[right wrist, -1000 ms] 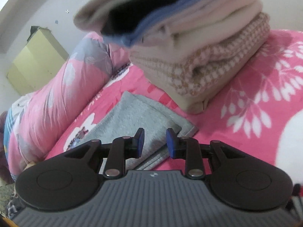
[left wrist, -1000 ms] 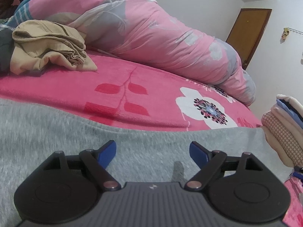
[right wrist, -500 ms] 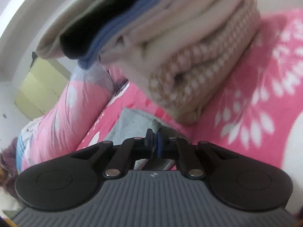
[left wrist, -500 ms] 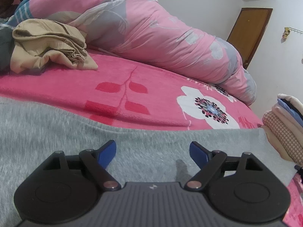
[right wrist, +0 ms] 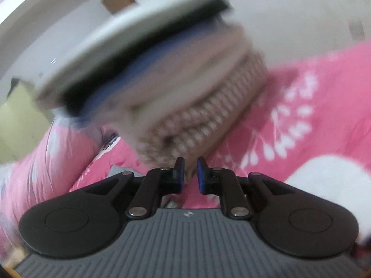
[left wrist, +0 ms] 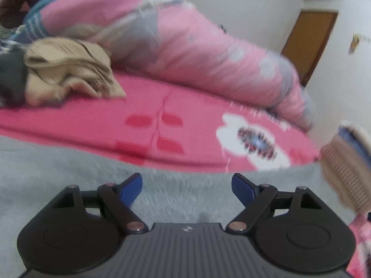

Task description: Fold clothes

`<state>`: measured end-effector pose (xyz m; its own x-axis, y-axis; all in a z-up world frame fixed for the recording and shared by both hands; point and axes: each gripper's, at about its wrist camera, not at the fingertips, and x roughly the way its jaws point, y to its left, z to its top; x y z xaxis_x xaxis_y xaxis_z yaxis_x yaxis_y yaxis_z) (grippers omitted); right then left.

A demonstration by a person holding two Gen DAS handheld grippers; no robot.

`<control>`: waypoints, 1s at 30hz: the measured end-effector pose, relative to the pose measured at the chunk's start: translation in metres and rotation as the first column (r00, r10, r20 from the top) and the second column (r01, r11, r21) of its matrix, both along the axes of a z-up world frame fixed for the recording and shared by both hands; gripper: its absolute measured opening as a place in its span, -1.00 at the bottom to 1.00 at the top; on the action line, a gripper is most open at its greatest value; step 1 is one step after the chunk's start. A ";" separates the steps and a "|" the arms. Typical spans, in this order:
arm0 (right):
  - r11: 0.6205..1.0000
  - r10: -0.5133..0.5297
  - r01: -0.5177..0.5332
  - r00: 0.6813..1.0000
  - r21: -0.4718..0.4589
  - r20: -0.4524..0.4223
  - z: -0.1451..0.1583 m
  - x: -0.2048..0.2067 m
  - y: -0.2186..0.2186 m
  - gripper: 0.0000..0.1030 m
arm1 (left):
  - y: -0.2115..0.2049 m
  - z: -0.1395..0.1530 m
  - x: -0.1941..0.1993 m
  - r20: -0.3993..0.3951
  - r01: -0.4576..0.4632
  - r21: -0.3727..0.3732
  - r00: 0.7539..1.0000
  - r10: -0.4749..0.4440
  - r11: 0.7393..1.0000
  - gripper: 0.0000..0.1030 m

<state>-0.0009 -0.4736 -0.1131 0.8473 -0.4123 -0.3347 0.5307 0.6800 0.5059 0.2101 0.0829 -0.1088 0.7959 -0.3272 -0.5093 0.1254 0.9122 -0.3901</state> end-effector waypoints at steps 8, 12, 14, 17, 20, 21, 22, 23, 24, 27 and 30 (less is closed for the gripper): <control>0.601 0.710 -0.719 0.681 -0.349 -0.180 0.034 0.082 0.254 -0.75 | 0.063 0.014 -0.088 0.035 -0.187 0.097 0.982 0.184 0.978 0.65; 0.243 0.863 -0.899 0.373 -0.365 -0.342 0.010 0.115 0.407 -0.75 | 0.090 -0.002 -0.103 0.023 -0.289 0.160 0.957 0.289 0.944 0.65; 0.159 0.848 -0.925 0.307 -0.346 -0.432 -0.005 0.119 0.431 -0.79 | 0.101 -0.012 -0.101 0.019 -0.325 0.186 0.945 0.327 0.927 0.65; 0.246 0.827 -0.920 0.364 -0.307 -0.429 -0.004 0.115 0.383 -0.79 | 0.121 -0.026 -0.098 -0.011 -0.359 0.122 0.932 0.362 0.925 0.62; 0.501 0.648 -0.811 0.582 -0.301 -0.491 -0.005 0.122 0.275 -0.79 | 0.130 -0.030 -0.100 0.010 -0.365 0.047 0.931 0.365 0.930 0.67; 0.593 0.559 -0.748 0.649 -0.299 -0.516 -0.009 0.123 0.234 -0.79 | 0.131 -0.031 -0.101 0.015 -0.363 0.040 0.932 0.363 0.931 0.68; 0.698 0.498 -0.668 0.712 -0.258 -0.495 -0.013 0.123 0.187 -0.81 | 0.131 -0.032 -0.102 0.019 -0.362 0.035 0.932 0.361 0.932 0.69; 0.775 0.430 -0.586 0.764 -0.237 -0.481 -0.010 0.117 0.156 -0.89 | 0.131 -0.032 -0.103 0.022 -0.362 0.033 0.932 0.361 0.932 0.70; 0.837 0.354 -0.499 0.807 -0.223 -0.473 -0.004 0.110 0.130 -1.00 | 0.131 -0.033 -0.104 0.025 -0.362 0.030 0.932 0.361 0.932 0.70; 0.874 0.283 -0.416 0.857 -0.253 -0.431 0.021 0.099 0.118 -0.85 | 0.130 -0.033 -0.105 0.027 -0.362 0.030 0.932 0.361 0.932 0.72; 0.729 0.522 -0.626 0.770 -0.275 -0.367 0.039 0.110 0.198 -0.85 | 0.127 -0.034 -0.103 0.028 -0.359 0.045 0.933 0.358 0.932 0.75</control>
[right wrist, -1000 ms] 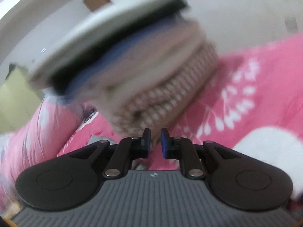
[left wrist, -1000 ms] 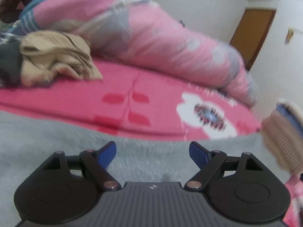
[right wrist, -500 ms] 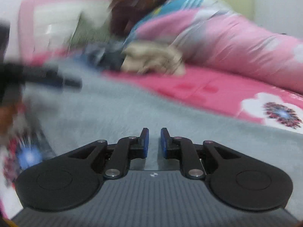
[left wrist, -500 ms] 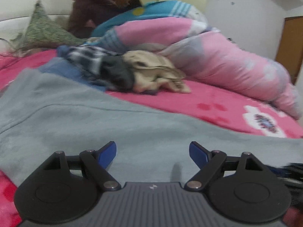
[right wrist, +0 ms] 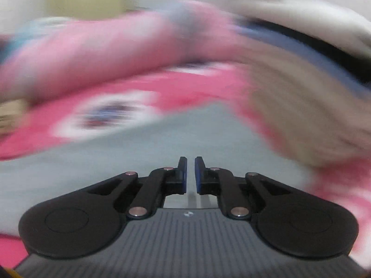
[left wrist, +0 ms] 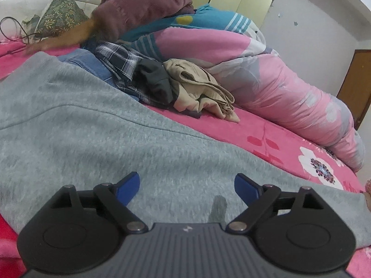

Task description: Fold clothes

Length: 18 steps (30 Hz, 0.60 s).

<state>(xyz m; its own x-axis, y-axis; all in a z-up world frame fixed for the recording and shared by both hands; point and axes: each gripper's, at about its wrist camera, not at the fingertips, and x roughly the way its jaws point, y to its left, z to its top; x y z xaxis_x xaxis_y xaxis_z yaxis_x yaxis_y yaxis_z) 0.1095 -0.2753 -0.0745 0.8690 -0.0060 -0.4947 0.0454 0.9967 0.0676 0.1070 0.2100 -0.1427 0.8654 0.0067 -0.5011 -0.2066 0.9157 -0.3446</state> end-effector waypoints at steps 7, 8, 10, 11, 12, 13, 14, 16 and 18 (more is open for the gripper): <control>0.846 0.533 -0.534 0.843 0.011 -0.074 -0.027 0.054 0.173 -0.90 | -0.003 -0.001 -0.001 -0.001 0.004 0.019 1.000 -0.004 1.000 0.77; 0.841 0.539 -0.541 0.834 0.012 -0.118 -0.035 0.058 0.169 -0.90 | -0.002 -0.001 -0.001 0.000 0.006 0.018 1.000 -0.006 1.000 0.78; 0.876 0.483 -0.480 0.868 0.051 -0.117 -0.038 0.046 0.120 -0.92 | -0.001 -0.001 -0.001 0.006 0.010 0.011 1.000 -0.010 1.000 0.79; 0.893 0.450 -0.444 0.886 0.073 -0.113 -0.038 0.039 0.093 -0.93 | -0.001 -0.002 -0.001 0.009 0.012 0.006 1.000 -0.012 1.000 0.80; 0.908 0.416 -0.407 0.903 0.095 -0.110 -0.039 0.032 0.067 -0.94 | 0.000 -0.002 -0.001 0.012 0.013 0.001 1.000 -0.013 1.000 0.81; 0.944 0.329 -0.323 0.936 0.067 -0.127 -0.042 0.026 0.033 -0.94 | 0.001 -0.002 -0.001 0.015 0.015 -0.004 1.000 -0.015 1.000 0.82; 0.974 0.225 -0.223 0.964 0.026 -0.144 -0.045 0.019 -0.002 -0.94 | 0.001 -0.002 -0.001 0.018 0.016 -0.008 1.000 -0.016 1.000 0.83; 1.000 0.019 -0.022 0.986 -0.017 -0.163 -0.047 0.008 -0.065 -0.94 | 0.002 -0.002 -0.002 0.022 0.017 -0.013 1.000 -0.017 1.000 0.83; 0.985 -0.171 0.175 0.969 0.005 -0.176 -0.043 0.001 -0.116 -0.94 | 0.002 -0.002 -0.002 0.024 0.017 -0.018 1.000 -0.016 1.000 0.84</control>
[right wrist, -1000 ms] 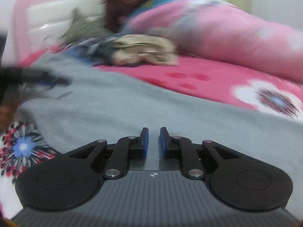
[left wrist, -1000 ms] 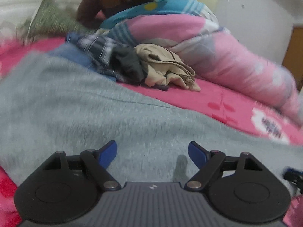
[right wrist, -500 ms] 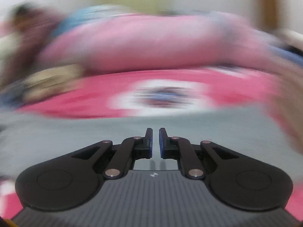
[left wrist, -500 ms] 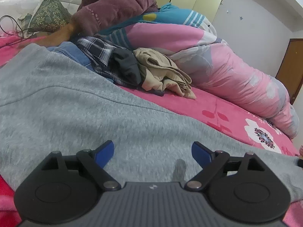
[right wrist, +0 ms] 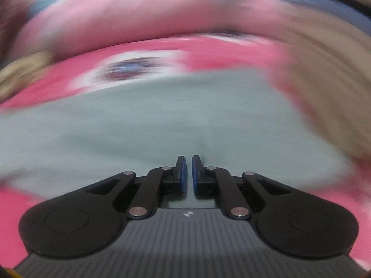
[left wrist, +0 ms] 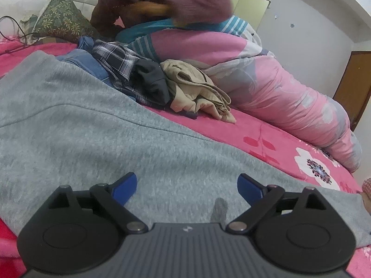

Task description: Fold clothes

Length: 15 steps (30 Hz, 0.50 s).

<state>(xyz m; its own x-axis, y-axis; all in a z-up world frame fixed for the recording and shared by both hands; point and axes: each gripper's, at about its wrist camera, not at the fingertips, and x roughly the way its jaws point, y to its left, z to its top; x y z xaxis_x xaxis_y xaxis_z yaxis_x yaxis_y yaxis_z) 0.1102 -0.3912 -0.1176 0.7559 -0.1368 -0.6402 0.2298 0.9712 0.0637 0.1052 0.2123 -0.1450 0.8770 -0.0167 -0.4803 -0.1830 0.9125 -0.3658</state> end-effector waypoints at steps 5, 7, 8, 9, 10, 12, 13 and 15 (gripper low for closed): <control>0.990 0.142 -0.143 0.983 0.002 0.117 0.022 0.032 0.050 -0.82 | -0.001 0.000 0.001 -0.001 -0.002 0.005 1.000 0.002 1.000 0.84; 0.932 0.359 -0.362 0.925 0.004 0.124 0.019 0.053 0.109 -0.82 | 0.000 0.000 0.001 0.000 -0.001 0.004 1.000 0.001 1.000 0.84; 0.885 0.462 -0.466 0.878 0.004 0.125 0.017 0.062 0.138 -0.82 | 0.000 0.000 0.001 0.001 -0.001 0.003 1.000 0.001 1.000 0.84; 0.836 0.543 -0.548 0.832 0.016 0.114 0.013 0.071 0.163 -0.84 | 0.000 0.000 0.001 0.002 -0.001 0.003 1.000 0.001 1.000 0.84; 0.784 0.615 -0.620 0.782 0.032 0.102 0.007 0.079 0.186 -0.86 | 0.000 -0.001 0.001 0.002 -0.001 0.002 1.000 0.001 1.000 0.84; 0.718 0.692 -0.693 0.720 0.056 0.047 -0.007 0.100 0.211 -0.87 | 0.001 -0.001 0.001 0.004 0.000 0.001 1.000 0.000 1.000 0.84; 0.714 0.698 -0.697 0.716 0.067 0.007 -0.016 0.113 0.211 -0.93 | 0.001 -0.001 0.001 0.006 0.000 -0.001 1.000 0.000 1.000 0.84; 0.734 0.669 -0.666 0.742 0.135 0.026 -0.024 0.136 0.174 -1.00 | 0.001 -0.001 0.001 0.011 0.004 -0.007 1.000 -0.004 1.000 0.85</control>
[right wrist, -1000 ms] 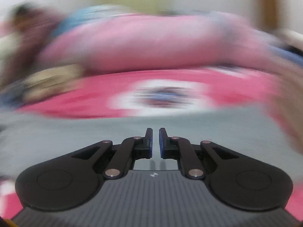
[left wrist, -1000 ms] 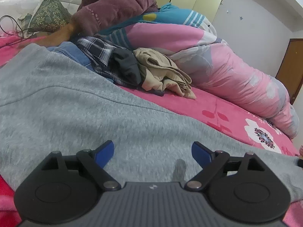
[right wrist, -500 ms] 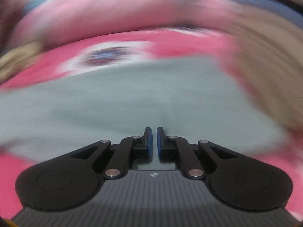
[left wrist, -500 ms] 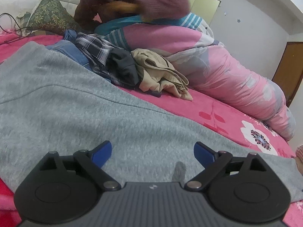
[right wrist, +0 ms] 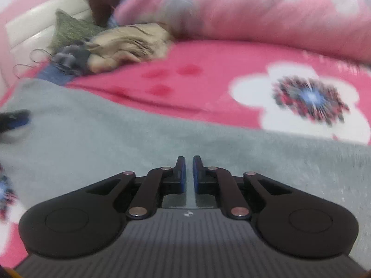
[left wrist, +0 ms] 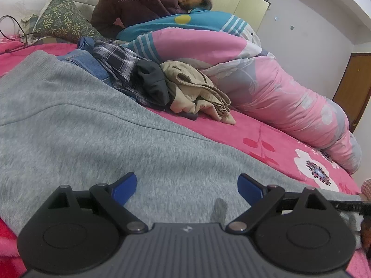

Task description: Fold clothes

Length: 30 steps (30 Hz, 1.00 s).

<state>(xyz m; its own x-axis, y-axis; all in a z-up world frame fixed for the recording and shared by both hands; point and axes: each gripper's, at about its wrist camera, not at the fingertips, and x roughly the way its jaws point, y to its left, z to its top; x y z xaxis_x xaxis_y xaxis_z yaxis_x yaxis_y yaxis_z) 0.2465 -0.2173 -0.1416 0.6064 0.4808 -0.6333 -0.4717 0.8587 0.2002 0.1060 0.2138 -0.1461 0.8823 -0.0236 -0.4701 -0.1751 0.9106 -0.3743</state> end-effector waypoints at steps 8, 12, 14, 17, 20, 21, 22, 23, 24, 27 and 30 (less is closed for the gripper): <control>0.710 -0.704 0.705 0.709 -0.011 0.033 0.012 0.055 -0.207 -0.97 | 0.001 0.000 0.001 0.005 0.006 -0.003 1.000 -0.006 1.000 0.88; 0.770 -0.636 0.637 0.765 0.018 0.100 0.029 0.033 -0.188 -0.89 | 0.000 0.000 0.003 0.000 0.004 0.009 1.000 -0.004 1.000 0.88; 0.874 -0.485 0.482 0.871 0.062 0.078 0.026 0.012 -0.154 -0.89 | -0.001 0.001 0.003 -0.002 0.002 0.015 1.000 -0.002 1.000 0.88; 0.951 -0.296 0.296 0.955 0.088 -0.012 0.007 -0.013 -0.126 -0.89 | -0.002 0.001 0.003 -0.005 0.002 0.021 1.000 -0.002 1.000 0.88; 0.891 -0.440 0.440 0.898 0.109 -0.021 -0.005 -0.021 -0.178 -0.99 | -0.002 0.001 0.002 -0.004 0.002 0.021 1.000 -0.002 1.000 0.88; 0.828 -0.540 0.541 0.840 0.146 -0.052 -0.007 -0.023 -0.204 -1.00 | -0.002 0.001 0.002 -0.005 0.002 0.022 1.000 -0.002 1.000 0.88; 0.753 -0.639 0.640 0.767 0.152 -0.060 -0.007 -0.028 -0.230 -1.00 | -0.002 0.001 0.002 -0.006 0.002 0.023 1.000 -0.001 1.000 0.88; 0.698 -0.706 0.705 0.707 0.126 -0.042 -0.005 -0.039 -0.247 -1.00 | -0.003 0.001 0.002 -0.007 0.001 0.026 1.000 -0.001 1.000 0.88; 0.645 -0.761 0.759 0.649 0.095 -0.017 -0.002 -0.052 -0.263 -1.00 | -0.003 0.001 0.002 -0.008 0.000 0.028 1.000 0.000 1.000 0.88; 0.597 -0.801 0.800 0.594 0.049 0.073 0.006 -0.091 -0.260 -0.92 | -0.005 0.001 0.003 -0.012 -0.002 0.038 1.000 0.002 0.999 0.88; 0.645 -0.760 0.761 0.627 0.076 0.172 0.015 -0.113 -0.229 -0.85 | -0.007 0.001 0.004 -0.019 -0.003 0.052 1.000 0.004 0.999 0.88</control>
